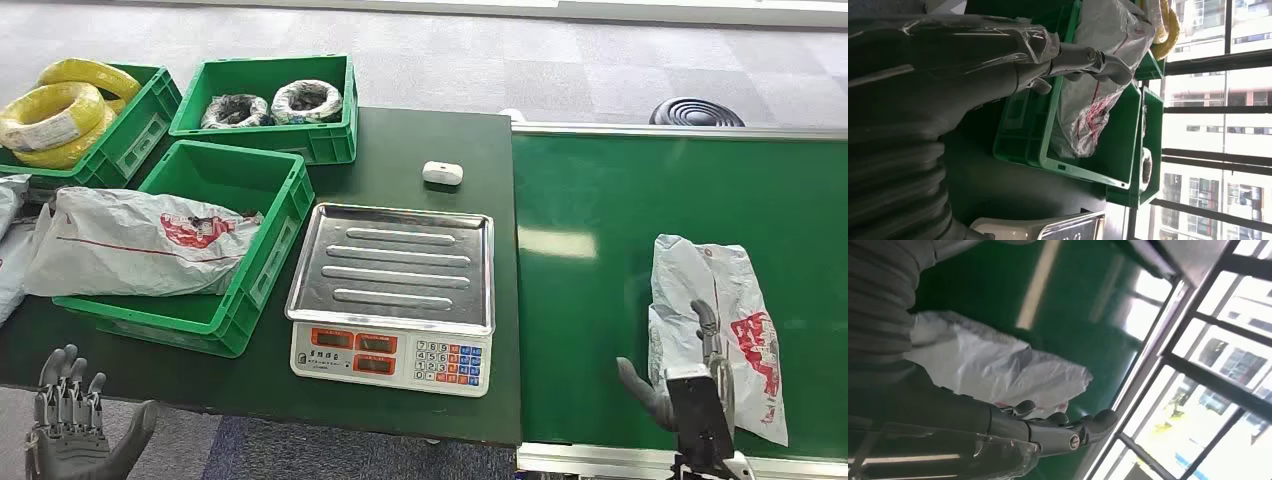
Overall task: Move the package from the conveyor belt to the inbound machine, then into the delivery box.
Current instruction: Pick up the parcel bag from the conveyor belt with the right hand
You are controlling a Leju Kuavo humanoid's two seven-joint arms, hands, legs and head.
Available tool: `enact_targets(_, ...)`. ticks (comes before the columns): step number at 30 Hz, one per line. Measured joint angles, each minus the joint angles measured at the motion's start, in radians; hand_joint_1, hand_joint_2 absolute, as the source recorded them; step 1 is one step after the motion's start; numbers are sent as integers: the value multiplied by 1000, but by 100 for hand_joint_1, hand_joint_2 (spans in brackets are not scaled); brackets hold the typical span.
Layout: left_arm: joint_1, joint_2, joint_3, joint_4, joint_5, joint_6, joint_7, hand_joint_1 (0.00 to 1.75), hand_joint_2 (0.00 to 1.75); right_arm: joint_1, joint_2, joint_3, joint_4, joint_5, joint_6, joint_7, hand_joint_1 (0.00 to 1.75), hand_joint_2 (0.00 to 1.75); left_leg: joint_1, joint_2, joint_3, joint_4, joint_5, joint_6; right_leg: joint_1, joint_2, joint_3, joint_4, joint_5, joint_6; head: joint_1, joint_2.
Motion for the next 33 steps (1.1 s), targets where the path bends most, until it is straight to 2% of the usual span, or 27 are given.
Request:
enact_targets(6,-18,23,-39,0,7,24,32,0,175,-115,7,-184,149,58,96,121,0,175,0,0,1,0,0,0,0,0,0,0,0,0,0,0)
enact_targets(8,-26,34,-57,1,9,32,41,0,175,-155,4,-230,222,64,136,197,0,175,0,0,1,1,0,0,0,0,0,0,0,0,0,0)
enact_targets(11,-49,59,-87,12,15,46,52,0,175,-215,-17,-278,368,55,246,306,0,175,0,-2,0,1,0,0,0,-1,0,0,0,0,0,0)
enact_targets(16,-88,96,-135,42,23,60,58,0,175,-314,-55,-309,616,50,372,344,0,175,0,-2,0,1,0,0,0,-1,0,0,0,0,0,0)
enact_targets(18,-98,107,-149,52,25,66,59,0,175,-345,-61,-313,687,46,405,346,31,175,0,-2,0,1,0,0,0,-1,0,0,0,0,0,0)
enact_targets(20,-105,119,-163,61,29,72,60,0,175,-370,-62,-314,745,44,444,346,118,175,0,-2,0,1,0,0,0,-1,0,0,0,0,0,0)
enact_targets(22,-109,131,-176,68,35,77,60,0,175,-389,-63,-313,788,40,481,342,175,175,0,-2,0,1,0,0,0,-1,0,0,0,0,0,0)
enact_targets(27,-113,149,-195,78,43,90,59,0,175,-435,-63,-313,851,21,503,313,175,175,0,0,0,1,0,0,0,-1,1,0,0,0,0,0)
enact_targets(33,-115,153,-216,82,42,110,52,0,175,-496,-36,-324,915,-4,423,211,175,175,0,-1,1,1,1,1,-1,-1,2,0,1,1,0,0)
